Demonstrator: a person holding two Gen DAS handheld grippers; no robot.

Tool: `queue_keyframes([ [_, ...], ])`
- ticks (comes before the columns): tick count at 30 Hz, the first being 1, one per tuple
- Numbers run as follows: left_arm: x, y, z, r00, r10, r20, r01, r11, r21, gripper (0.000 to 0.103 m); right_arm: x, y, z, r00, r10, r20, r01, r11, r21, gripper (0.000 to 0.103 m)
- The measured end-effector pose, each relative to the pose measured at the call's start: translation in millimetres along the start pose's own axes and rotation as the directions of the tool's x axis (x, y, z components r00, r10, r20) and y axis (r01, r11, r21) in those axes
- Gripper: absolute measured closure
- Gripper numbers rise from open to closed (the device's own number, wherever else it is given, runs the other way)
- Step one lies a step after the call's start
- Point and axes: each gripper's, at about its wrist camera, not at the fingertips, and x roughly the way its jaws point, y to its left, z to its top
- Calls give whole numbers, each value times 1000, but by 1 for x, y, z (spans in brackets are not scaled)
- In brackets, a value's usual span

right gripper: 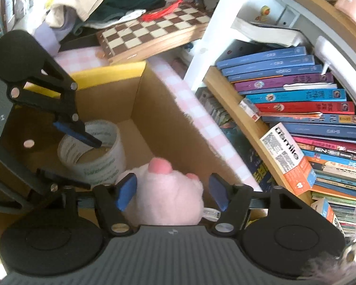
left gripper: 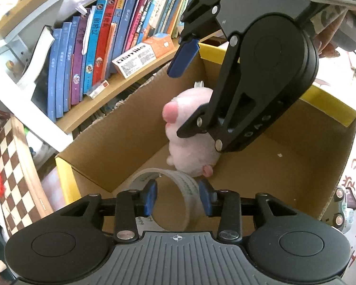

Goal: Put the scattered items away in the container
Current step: 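Lower the tape roll and pink pig into the box and open both grippers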

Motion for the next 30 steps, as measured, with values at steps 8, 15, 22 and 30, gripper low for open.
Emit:
queue_keyframes([
  [8, -18, 5, 2, 997, 49, 54, -48, 998, -31, 50, -17, -7, 2, 999, -25, 47, 23, 999, 49, 31],
  [15, -43, 12, 0, 988, 106, 111, -94, 990, -104, 44, -38, -5, 1, 995, -50, 88, 43, 996, 78, 31],
  [22, -75, 15, -8, 976, 149, 156, -126, 981, -150, 40, -61, 2, -2, 990, -71, 125, 60, 994, 89, 32],
  [30, -106, 14, -23, 964, 185, 194, -146, 969, -198, 37, -95, 20, -8, 982, -100, 157, 87, 992, 87, 32],
])
